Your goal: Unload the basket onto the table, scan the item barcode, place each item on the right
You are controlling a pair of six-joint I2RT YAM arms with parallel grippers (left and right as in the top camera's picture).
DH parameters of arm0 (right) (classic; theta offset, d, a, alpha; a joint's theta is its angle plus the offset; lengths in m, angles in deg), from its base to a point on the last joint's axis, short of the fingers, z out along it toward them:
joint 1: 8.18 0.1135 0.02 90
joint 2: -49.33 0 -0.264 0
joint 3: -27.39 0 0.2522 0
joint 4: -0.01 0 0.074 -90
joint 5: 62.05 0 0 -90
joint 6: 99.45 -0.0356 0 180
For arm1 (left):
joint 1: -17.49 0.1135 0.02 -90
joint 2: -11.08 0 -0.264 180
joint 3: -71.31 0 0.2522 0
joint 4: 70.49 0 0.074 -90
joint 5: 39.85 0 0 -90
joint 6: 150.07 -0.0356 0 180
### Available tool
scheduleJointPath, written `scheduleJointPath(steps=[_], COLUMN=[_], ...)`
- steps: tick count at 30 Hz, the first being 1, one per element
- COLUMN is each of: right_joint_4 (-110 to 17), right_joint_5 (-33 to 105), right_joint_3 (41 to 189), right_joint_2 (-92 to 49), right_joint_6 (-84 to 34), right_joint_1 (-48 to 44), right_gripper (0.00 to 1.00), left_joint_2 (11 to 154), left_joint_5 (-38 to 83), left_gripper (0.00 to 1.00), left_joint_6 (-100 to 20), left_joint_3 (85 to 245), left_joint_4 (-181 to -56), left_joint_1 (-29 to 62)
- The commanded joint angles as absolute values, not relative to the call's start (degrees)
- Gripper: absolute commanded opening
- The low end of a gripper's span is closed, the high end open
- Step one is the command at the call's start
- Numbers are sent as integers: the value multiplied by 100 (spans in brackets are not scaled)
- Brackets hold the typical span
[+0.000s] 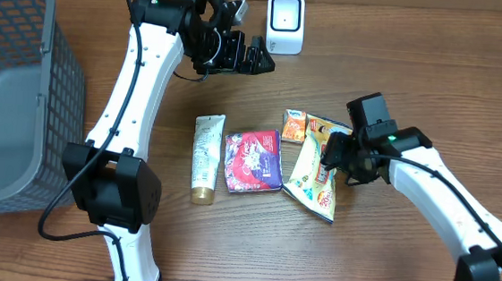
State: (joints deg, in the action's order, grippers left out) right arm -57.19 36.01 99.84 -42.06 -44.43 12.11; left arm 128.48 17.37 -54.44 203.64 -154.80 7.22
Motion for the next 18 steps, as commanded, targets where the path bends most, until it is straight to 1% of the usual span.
scheduleJointPath(steps=[1, 5, 11, 12, 15, 16, 18], right_joint_4=[-5643, -5640, -5442, -5400, -5319, -5324, -5365], right_joint_5=[3553, 3577, 3570, 3557, 3559, 3588, 3784], right_joint_3=[9958, 9954, 9954, 9954, 9949, 9952, 9952], right_joint_2=[-4388, -4714, -5048, -5063, -5068, -5068, -5065], right_joint_6=[-4504, -4504, -4504, -4504, -4506, -4506, -4502], right_joint_1=[1213, 1213, 1425, 1471, 1587, 1602, 1609], right_gripper=[61, 55, 42, 37, 7, 4, 4], left_joint_2=[12754, 12754, 12754, 12754, 12754, 12754, 12754], left_joint_5=[1775, 1775, 1775, 1775, 1775, 1777, 1842], left_gripper=[100, 100, 100, 100, 100, 100, 100], left_joint_6=[-5534, -5536, -5536, -5536, -5536, -5536, -5538], left_joint_3=[20460, 20460, 20460, 20460, 20460, 20460, 20460], left_joint_4=[-15499, -15497, -15499, -15499, -15523, -15543, -15593], left_joint_1=[738, 738, 738, 738, 738, 738, 740])
